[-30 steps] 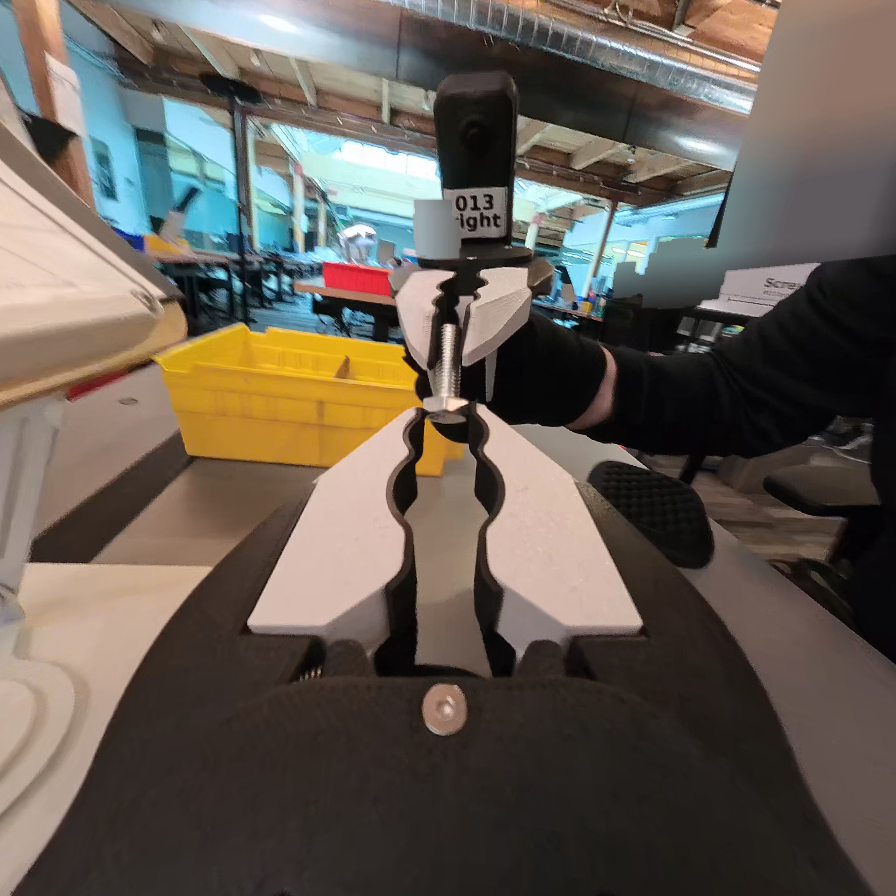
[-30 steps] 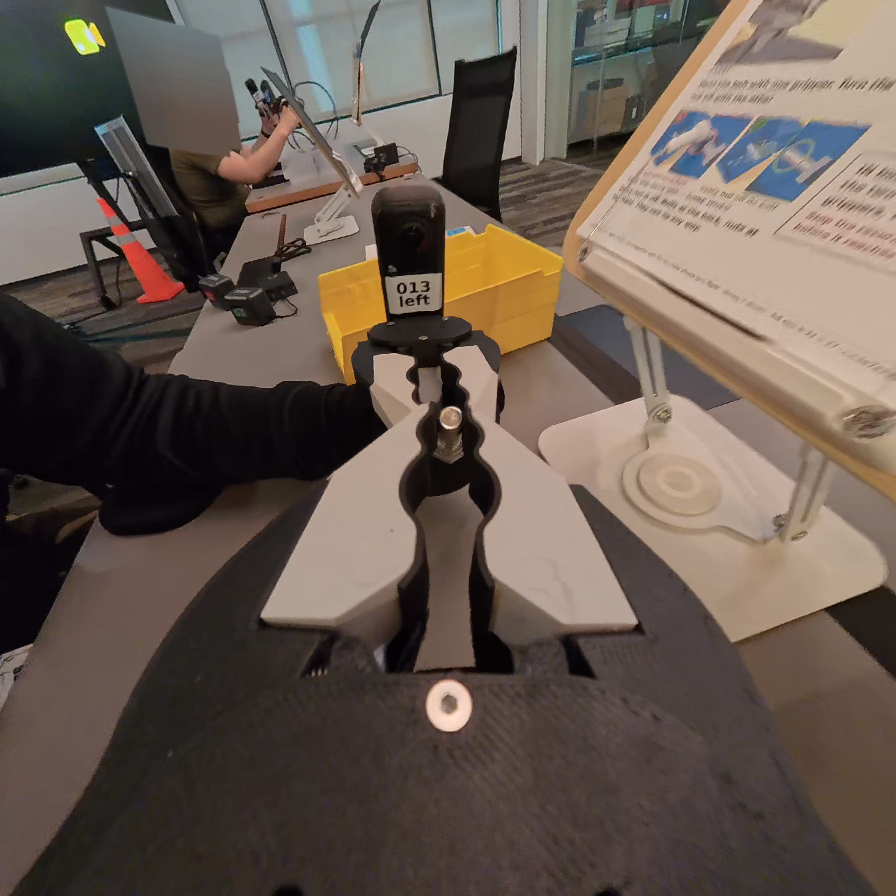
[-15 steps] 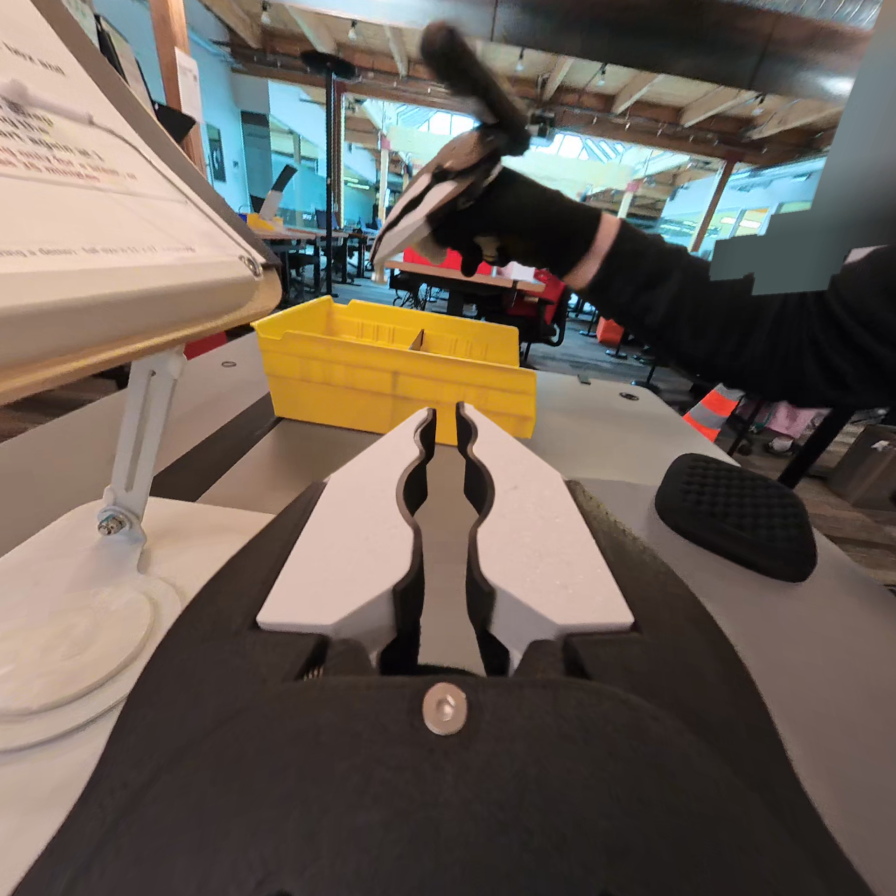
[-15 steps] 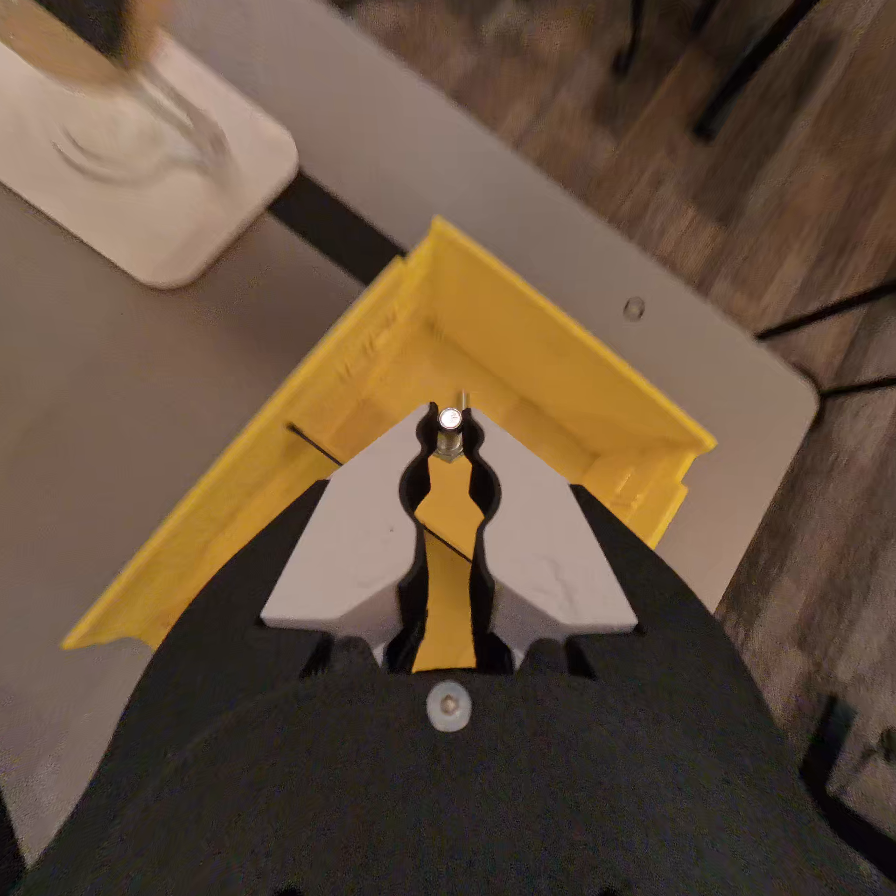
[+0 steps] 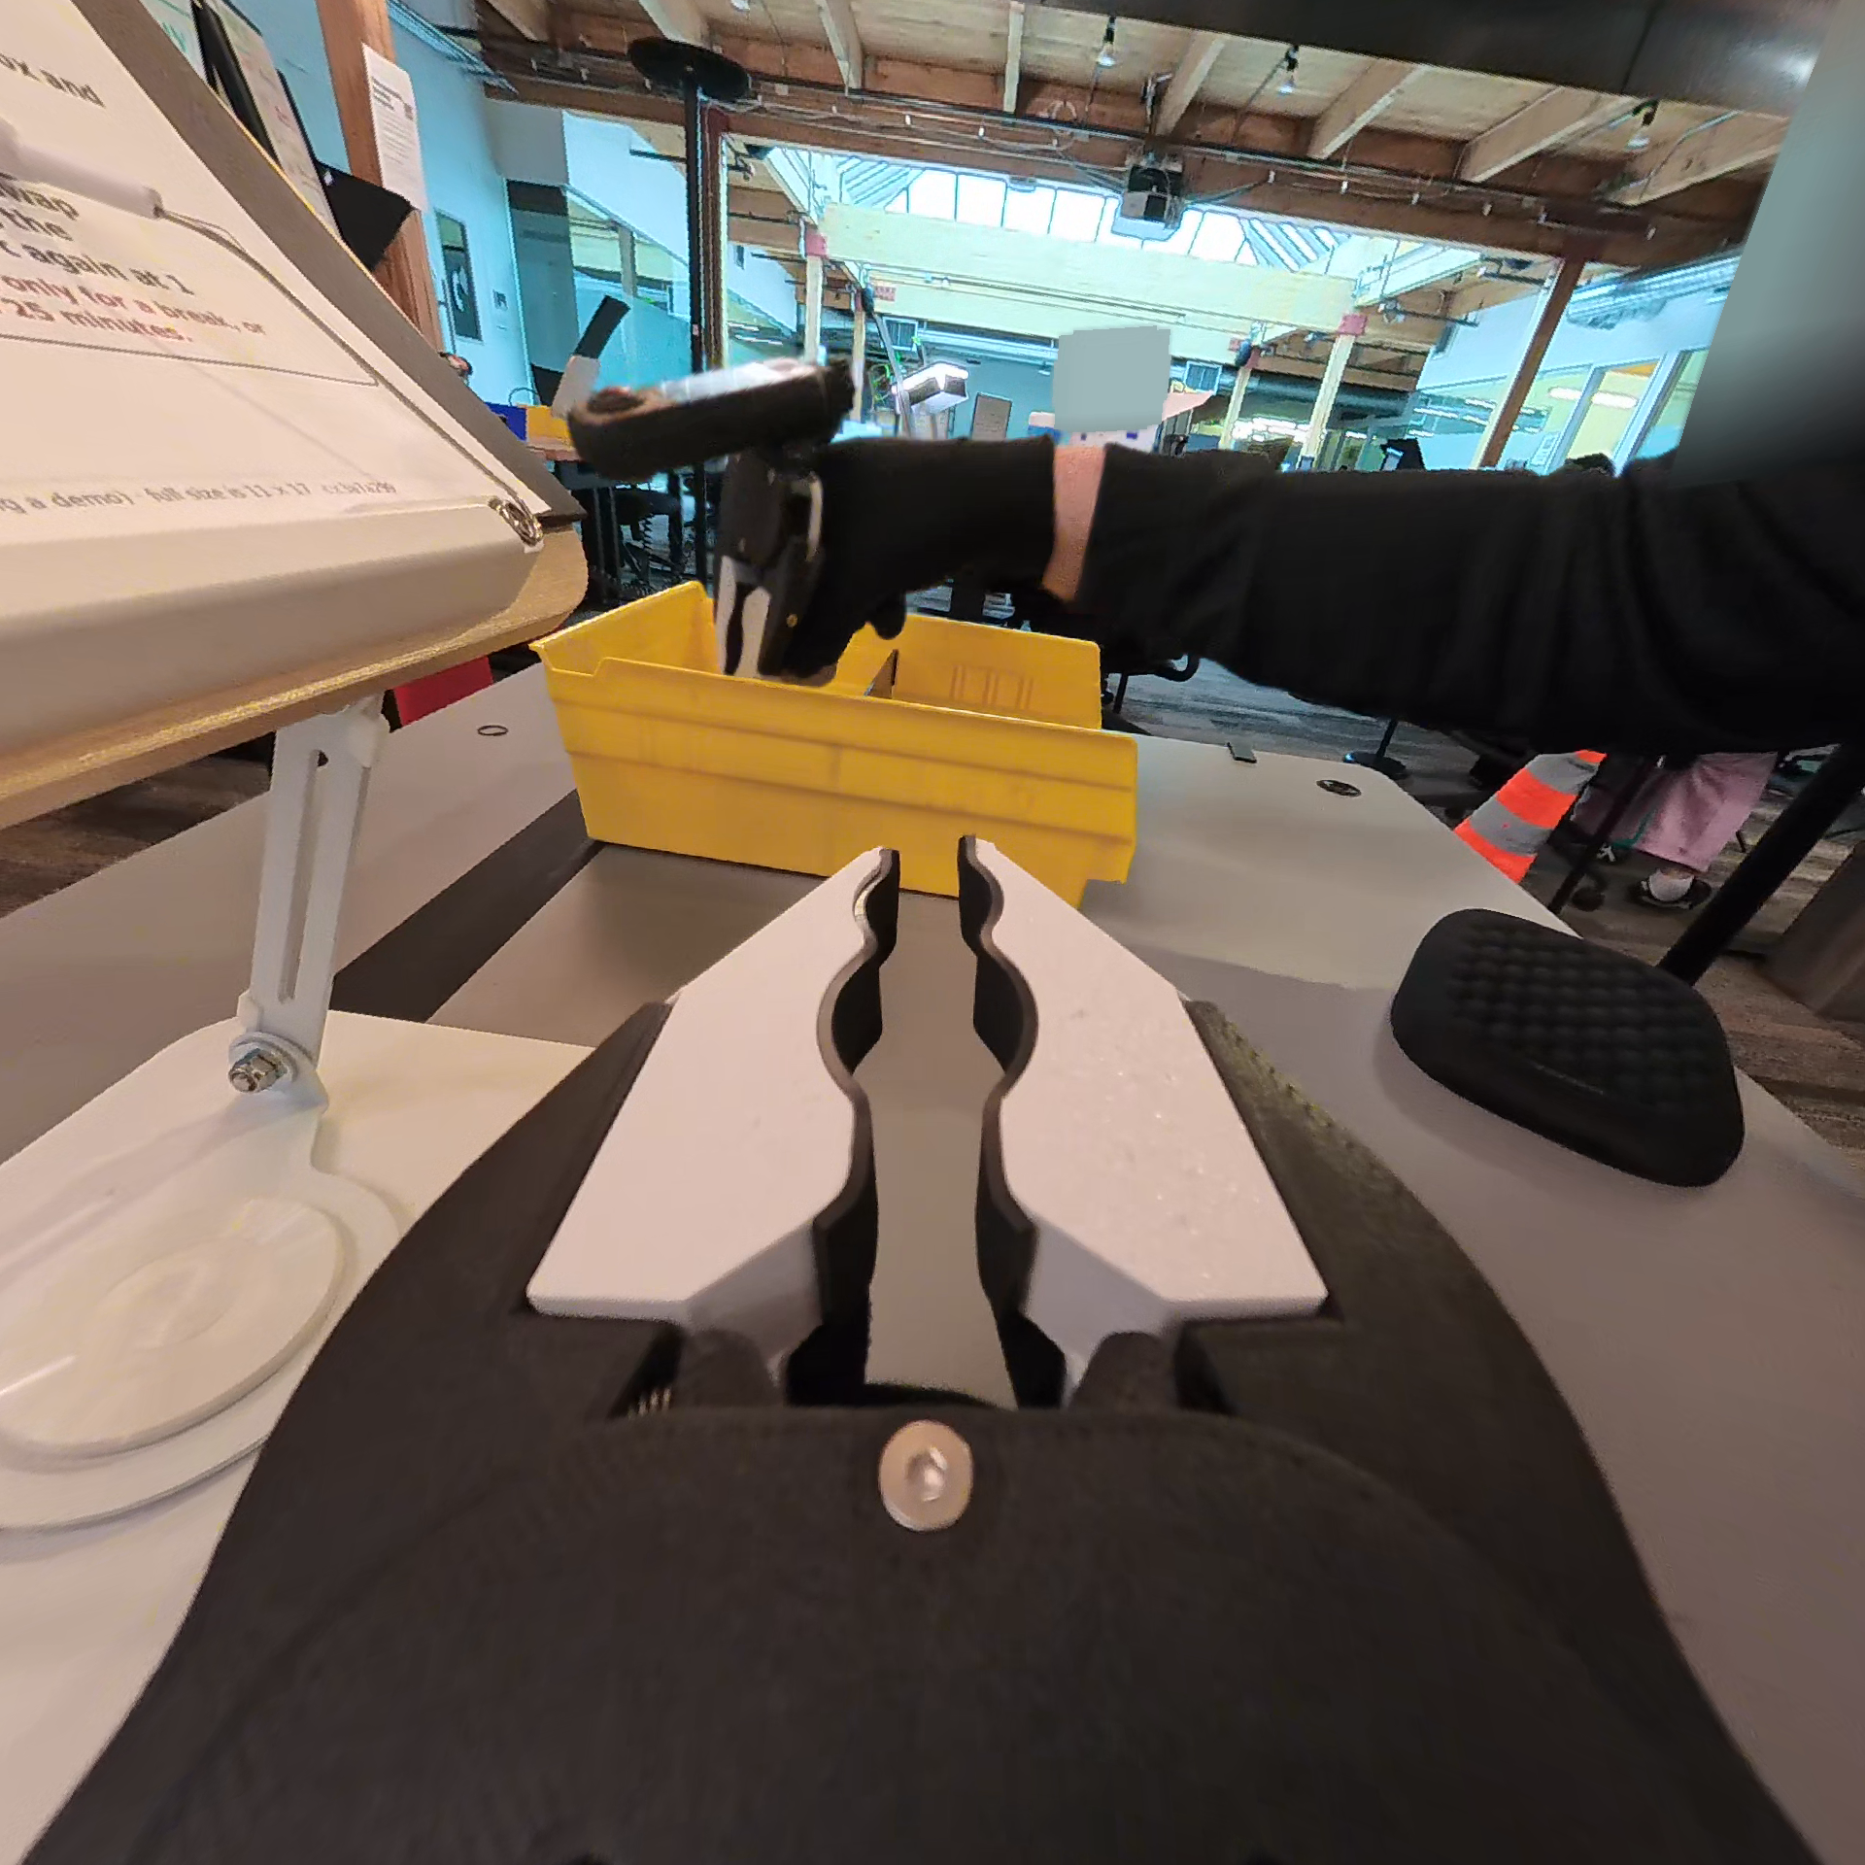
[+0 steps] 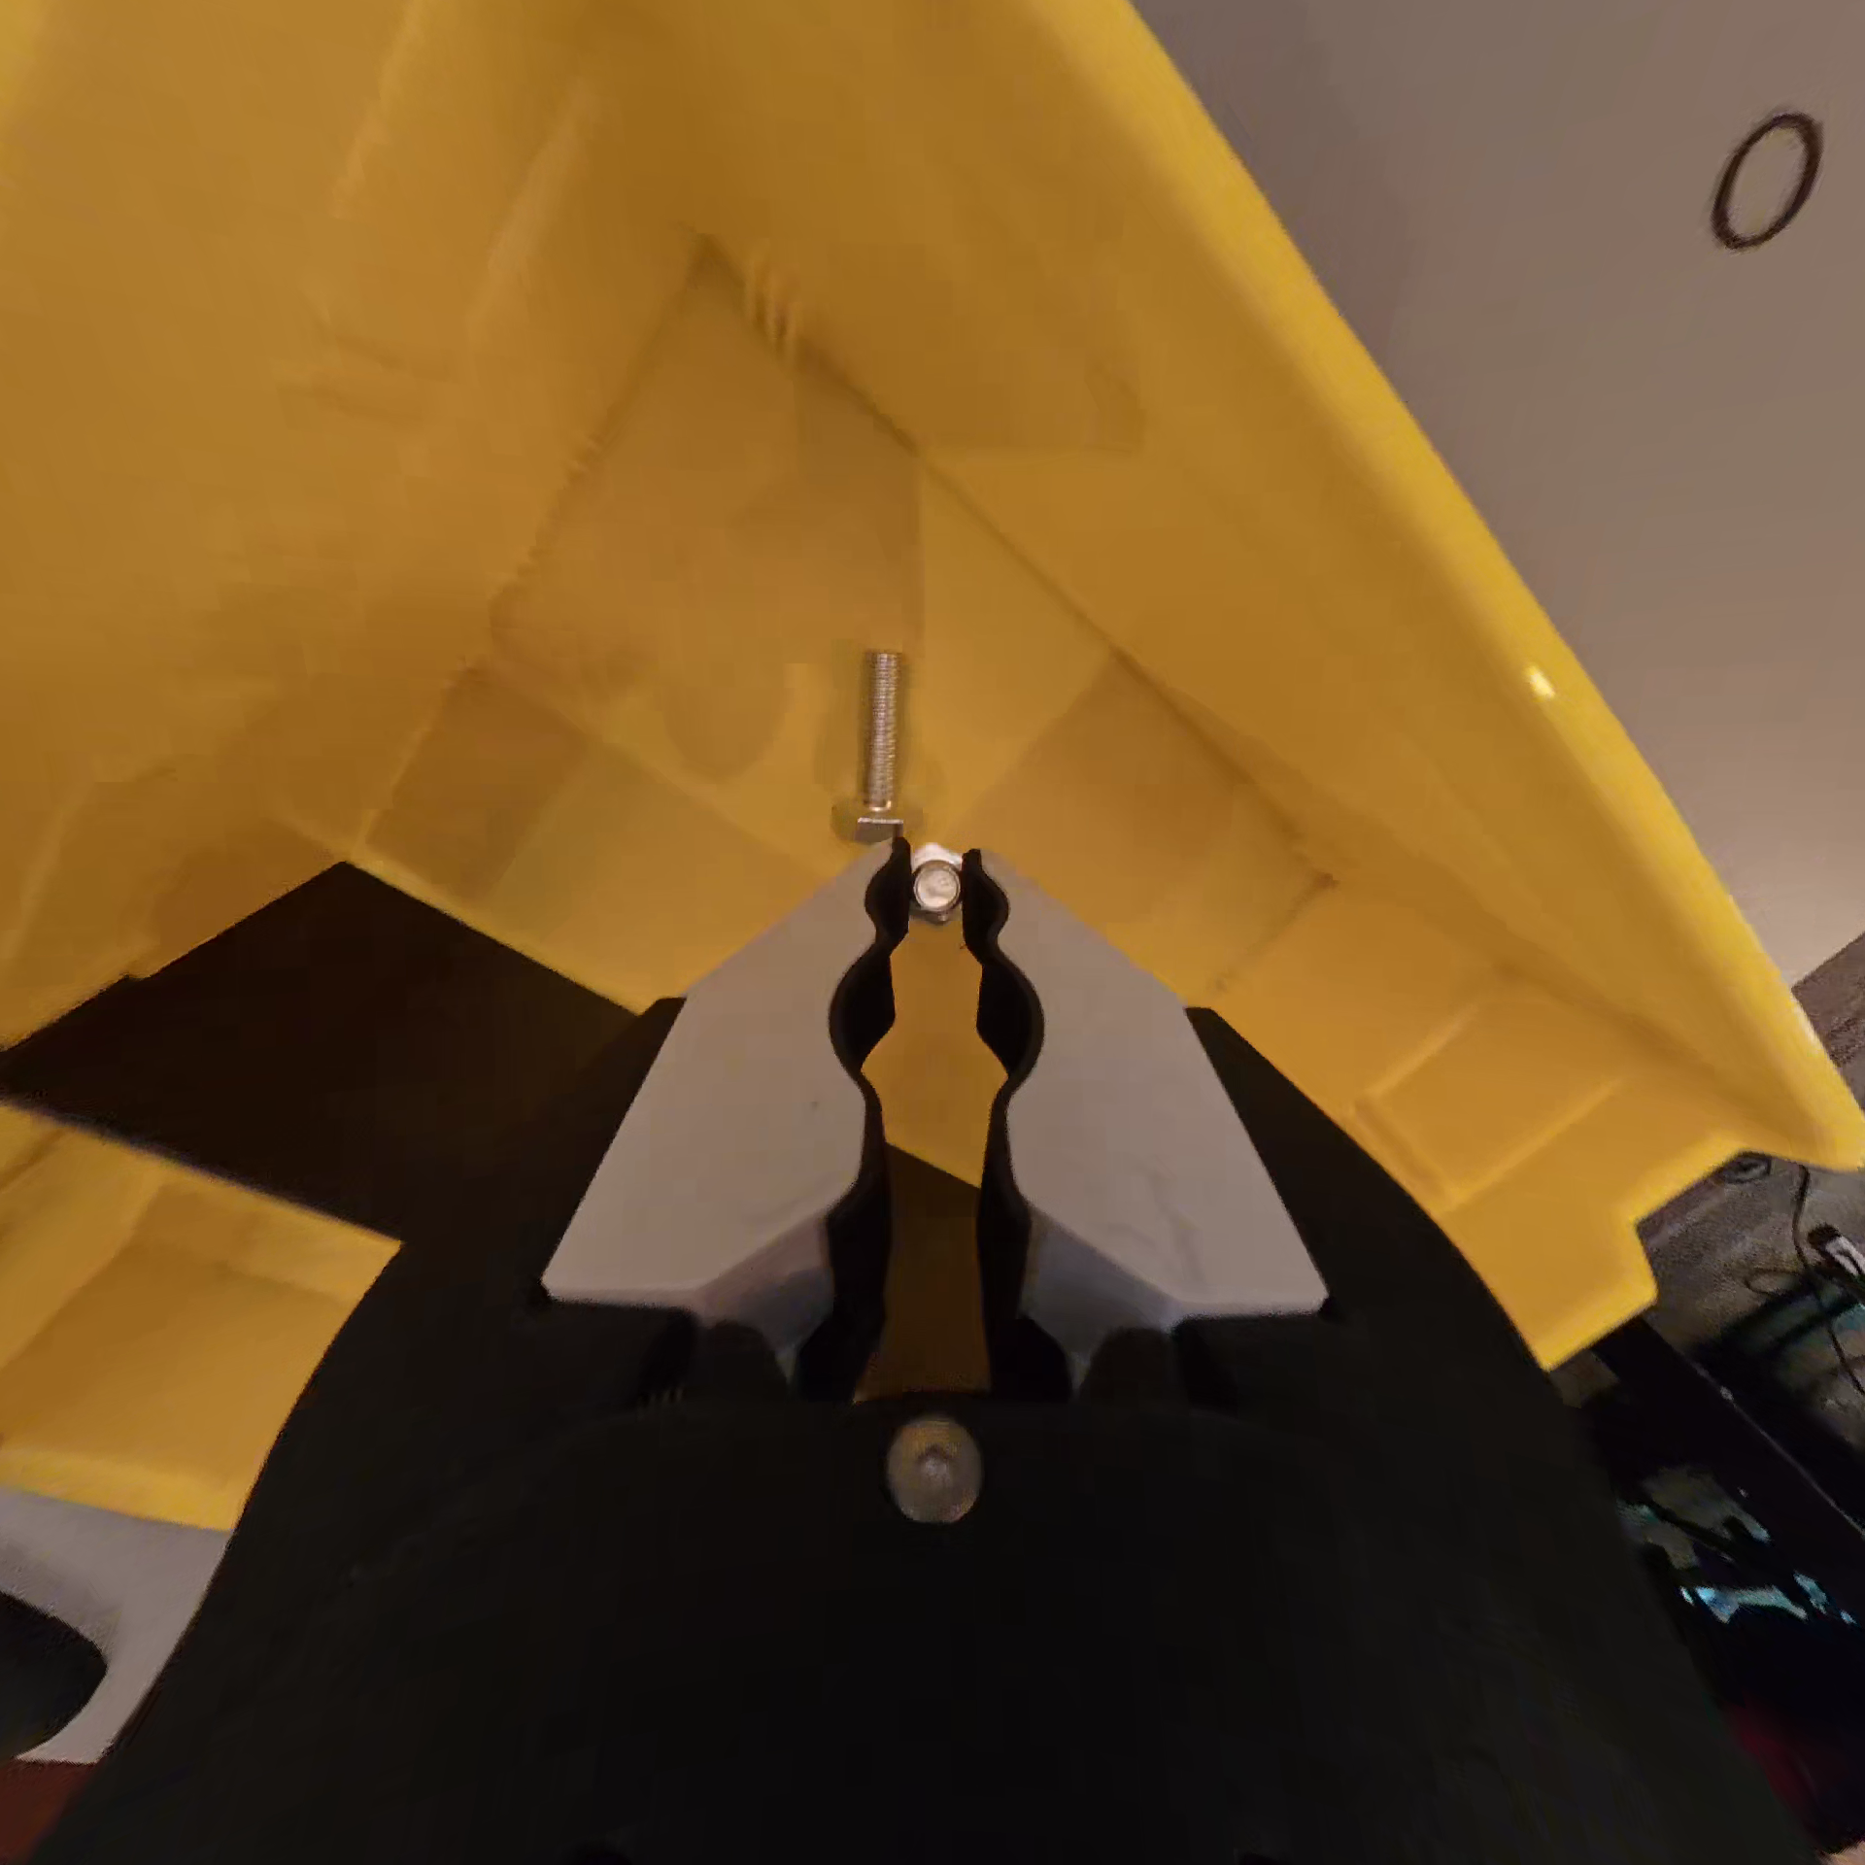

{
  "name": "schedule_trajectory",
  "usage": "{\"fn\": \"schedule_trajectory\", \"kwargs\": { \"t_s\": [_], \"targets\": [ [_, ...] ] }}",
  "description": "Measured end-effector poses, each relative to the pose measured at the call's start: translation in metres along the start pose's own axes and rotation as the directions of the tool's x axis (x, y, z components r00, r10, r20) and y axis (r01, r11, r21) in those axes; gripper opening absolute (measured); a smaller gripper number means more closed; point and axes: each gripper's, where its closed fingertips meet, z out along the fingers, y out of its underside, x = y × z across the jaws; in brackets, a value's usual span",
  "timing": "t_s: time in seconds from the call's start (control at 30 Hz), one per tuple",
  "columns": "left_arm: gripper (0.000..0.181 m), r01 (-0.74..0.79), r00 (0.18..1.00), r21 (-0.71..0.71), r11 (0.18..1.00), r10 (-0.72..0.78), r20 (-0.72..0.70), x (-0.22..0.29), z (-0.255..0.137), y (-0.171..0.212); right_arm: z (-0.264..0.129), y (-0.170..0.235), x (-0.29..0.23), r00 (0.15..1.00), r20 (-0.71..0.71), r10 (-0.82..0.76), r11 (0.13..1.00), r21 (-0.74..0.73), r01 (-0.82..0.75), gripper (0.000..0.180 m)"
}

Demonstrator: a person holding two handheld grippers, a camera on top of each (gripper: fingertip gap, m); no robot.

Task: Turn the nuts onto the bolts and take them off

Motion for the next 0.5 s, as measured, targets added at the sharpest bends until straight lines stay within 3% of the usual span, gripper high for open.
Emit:
{"fn": "schedule_trajectory", "kwargs": {
  "t_s": [0.13,0.23,0.37,0.5],
  "targets": [
    [0.011,-0.005,1.0,-0.003,1.0,0.005,0.004,-0.001,-0.001,-0.001,0.011,-0.003,0.004,1.0,-0.006,0.013,1.0,-0.012,-0.013,0.014],
    [0.012,-0.002,1.0,-0.002,1.0,0.002,0.007,-0.002,-0.002,-0.001,-0.007,-0.01,0.009,0.998,-0.047,0.029,0.998,0.05,-0.027,0.016],
    [0.012,0.0,1.0,-0.005,1.0,0.0,0.009,-0.003,-0.001,0.001,-0.064,-0.037,-0.001,0.995,-0.086,0.048,0.966,0.259,-0.024,0.015],
    [0.012,-0.01,1.0,-0.014,1.0,0.01,0.007,-0.001,0.002,0.001,-0.146,-0.073,-0.043,0.997,-0.071,0.029,0.826,0.563,0.016,0.011]
  ]
}}
